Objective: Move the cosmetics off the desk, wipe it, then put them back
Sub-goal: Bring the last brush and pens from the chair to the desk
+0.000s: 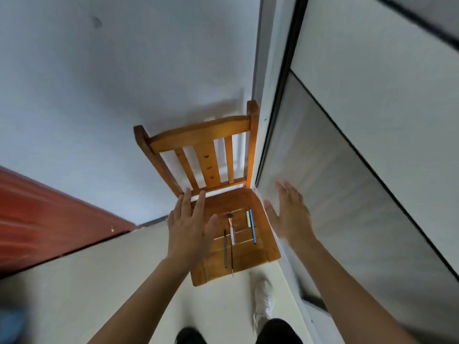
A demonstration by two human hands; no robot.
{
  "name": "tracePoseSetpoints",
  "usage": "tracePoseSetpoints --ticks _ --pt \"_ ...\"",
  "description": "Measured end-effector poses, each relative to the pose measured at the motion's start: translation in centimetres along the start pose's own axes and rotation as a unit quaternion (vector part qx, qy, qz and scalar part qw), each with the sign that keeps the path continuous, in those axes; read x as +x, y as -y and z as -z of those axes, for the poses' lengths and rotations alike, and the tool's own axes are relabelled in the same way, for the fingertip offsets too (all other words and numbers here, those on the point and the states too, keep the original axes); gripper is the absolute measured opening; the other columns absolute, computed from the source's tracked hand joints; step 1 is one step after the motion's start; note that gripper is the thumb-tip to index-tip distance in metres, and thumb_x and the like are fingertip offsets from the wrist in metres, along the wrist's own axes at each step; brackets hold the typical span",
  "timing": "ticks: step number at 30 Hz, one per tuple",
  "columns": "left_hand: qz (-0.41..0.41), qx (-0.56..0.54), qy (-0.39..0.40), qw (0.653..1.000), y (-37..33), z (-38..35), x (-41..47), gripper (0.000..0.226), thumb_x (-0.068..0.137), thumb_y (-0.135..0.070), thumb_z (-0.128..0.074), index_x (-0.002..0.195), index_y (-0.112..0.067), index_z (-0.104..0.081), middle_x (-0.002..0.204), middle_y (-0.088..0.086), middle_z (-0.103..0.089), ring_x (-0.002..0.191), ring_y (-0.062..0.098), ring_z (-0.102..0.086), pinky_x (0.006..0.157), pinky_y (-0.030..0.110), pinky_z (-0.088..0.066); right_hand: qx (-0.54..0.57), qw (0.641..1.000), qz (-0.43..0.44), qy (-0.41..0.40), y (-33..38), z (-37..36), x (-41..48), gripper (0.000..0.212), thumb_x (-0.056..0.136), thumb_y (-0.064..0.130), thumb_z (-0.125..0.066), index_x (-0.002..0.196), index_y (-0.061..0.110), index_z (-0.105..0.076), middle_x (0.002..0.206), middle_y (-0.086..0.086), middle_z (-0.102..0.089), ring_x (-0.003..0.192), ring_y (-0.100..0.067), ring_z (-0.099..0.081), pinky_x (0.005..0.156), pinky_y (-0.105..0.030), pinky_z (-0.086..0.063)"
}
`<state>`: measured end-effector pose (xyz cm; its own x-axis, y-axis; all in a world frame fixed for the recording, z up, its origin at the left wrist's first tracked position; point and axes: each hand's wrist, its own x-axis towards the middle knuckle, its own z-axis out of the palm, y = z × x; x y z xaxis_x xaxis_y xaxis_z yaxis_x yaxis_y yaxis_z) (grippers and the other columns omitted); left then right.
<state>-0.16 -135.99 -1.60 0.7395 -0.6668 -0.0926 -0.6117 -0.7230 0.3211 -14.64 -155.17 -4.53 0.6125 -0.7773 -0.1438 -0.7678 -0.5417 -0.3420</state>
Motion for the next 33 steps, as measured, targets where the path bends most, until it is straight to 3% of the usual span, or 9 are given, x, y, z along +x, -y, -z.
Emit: tracePoseSetpoints --ticks 6,16,21,25,30,33 --pt "0.065 -0.009 0.095 0.993 0.1 -7.8 2.8 0.068 0.097 -0.065 -0.027 0.156 -0.034 -0.012 0.166 -0.004 -0.008 0.153 0.026 -0.011 0.119 0.053 -0.019 0.012 0.997 -0.008 0.075 -2.4 -6.5 5.1 0.063 0.099 0.060 -0.035 0.152 0.026 -0.029 0.158 -0.001 -0.036 0.142 -0.023 -0.039 0.108 -0.043 -0.044" --pt "0.167 -0.115 0.247 0.948 5.9 -28.6 5.6 0.063 0.095 -0.060 -0.047 0.147 -0.028 -0.032 0.150 0.000 -0.041 0.136 0.026 -0.042 0.105 0.043 -0.045 0.005 0.982 -0.064 0.177 -7.5 -25.4 7.3 0.059 0.100 0.057 -0.039 0.147 0.021 -0.035 0.149 -0.005 -0.044 0.132 -0.026 -0.049 0.105 -0.045 -0.048" --pt "0.151 -0.040 0.227 0.961 7.6 -37.0 5.9 0.063 0.095 -0.060 -0.046 0.140 -0.018 -0.039 0.137 0.005 -0.046 0.125 0.024 -0.047 0.087 0.031 -0.047 0.017 0.975 -0.120 0.185 -9.5 -33.1 7.0 0.062 0.099 0.061 -0.042 0.150 0.026 -0.034 0.150 -0.002 -0.045 0.134 -0.027 -0.050 0.103 -0.045 -0.046" --pt "0.165 0.004 0.166 0.972 7.2 -40.2 6.2 0.060 0.091 -0.062 -0.050 0.132 -0.018 -0.047 0.130 0.005 -0.050 0.119 0.023 -0.047 0.085 0.028 -0.042 -0.012 0.979 -0.117 0.164 -10.1 -35.8 7.7 0.065 0.097 0.064 -0.044 0.149 0.027 -0.035 0.146 -0.001 -0.047 0.129 -0.024 -0.052 0.099 -0.045 -0.049" --pt "0.152 -0.036 0.123 0.980 8.1 -41.0 6.8 0.038 0.097 -0.041 -0.053 0.125 -0.015 -0.054 0.124 0.009 -0.053 0.109 0.024 -0.051 0.076 0.029 -0.047 -0.020 0.986 -0.118 0.118 -9.7 -37.0 9.9 0.062 0.096 0.064 -0.047 0.144 0.025 -0.044 0.140 -0.002 -0.052 0.122 -0.022 -0.055 0.092 -0.039 -0.052" --pt "0.170 -0.071 0.113 0.976 9.5 -40.2 7.6 0.029 0.096 -0.031 -0.059 0.121 -0.015 -0.058 0.122 0.008 -0.053 0.105 0.023 -0.054 0.072 0.028 -0.048 0.039 0.985 -0.128 0.105 -8.6 -37.4 10.8 0.046 0.096 0.056 -0.055 0.132 0.027 -0.052 0.130 0.000 -0.057 0.111 -0.018 -0.060 0.084 -0.033 -0.055"
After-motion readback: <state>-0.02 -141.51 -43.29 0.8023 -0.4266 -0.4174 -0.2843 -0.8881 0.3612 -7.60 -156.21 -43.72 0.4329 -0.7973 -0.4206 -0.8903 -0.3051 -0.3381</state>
